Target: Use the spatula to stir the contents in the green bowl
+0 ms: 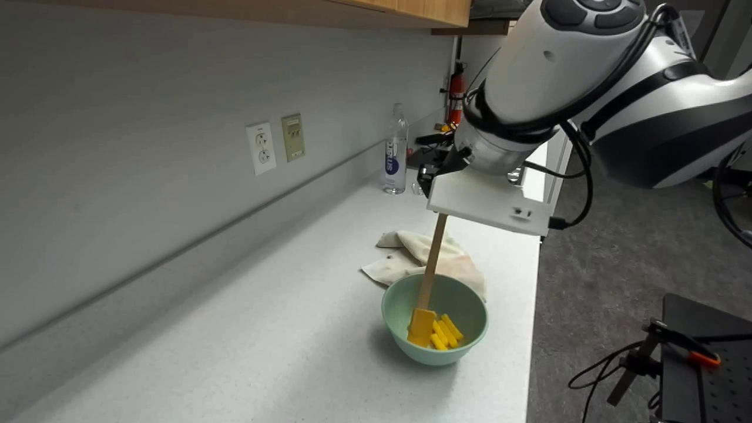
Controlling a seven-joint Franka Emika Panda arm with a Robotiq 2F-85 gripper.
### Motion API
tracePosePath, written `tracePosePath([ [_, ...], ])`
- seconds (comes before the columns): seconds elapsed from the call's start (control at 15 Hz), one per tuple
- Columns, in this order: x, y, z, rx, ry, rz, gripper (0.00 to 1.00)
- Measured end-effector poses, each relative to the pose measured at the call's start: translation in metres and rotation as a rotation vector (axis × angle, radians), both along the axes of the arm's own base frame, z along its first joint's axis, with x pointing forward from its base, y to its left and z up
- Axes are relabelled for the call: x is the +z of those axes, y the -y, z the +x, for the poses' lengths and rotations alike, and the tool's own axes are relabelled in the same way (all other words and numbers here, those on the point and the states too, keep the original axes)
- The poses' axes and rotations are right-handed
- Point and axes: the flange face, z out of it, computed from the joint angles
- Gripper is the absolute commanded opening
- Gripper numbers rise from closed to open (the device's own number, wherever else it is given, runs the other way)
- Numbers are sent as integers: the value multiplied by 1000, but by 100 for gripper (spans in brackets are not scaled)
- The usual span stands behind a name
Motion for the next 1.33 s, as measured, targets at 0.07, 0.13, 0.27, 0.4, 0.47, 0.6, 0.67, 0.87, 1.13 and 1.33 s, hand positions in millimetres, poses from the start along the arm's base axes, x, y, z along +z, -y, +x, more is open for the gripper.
tracePosePath([
  [0.07, 3, -1, 0, 6, -8, 18, 4],
  [0.13, 6, -1, 0, 10, -14, 29, 4],
  [0.27, 9, -1, -1, 12, -22, 37, 4],
  [0.4, 9, 1, -2, 11, -26, 34, 4],
  [0.47, 8, 2, -2, 8, -29, 30, 4],
  [0.6, 4, 8, -3, 3, -38, 5, 4],
  [0.67, 1, 11, -4, 1, -43, -11, 4],
  [0.87, -8, 19, -7, -3, -46, -56, 4],
  [1.13, -9, 22, -8, -16, 6, -98, 4],
  [1.33, -5, 20, -9, -34, 60, -101, 4],
])
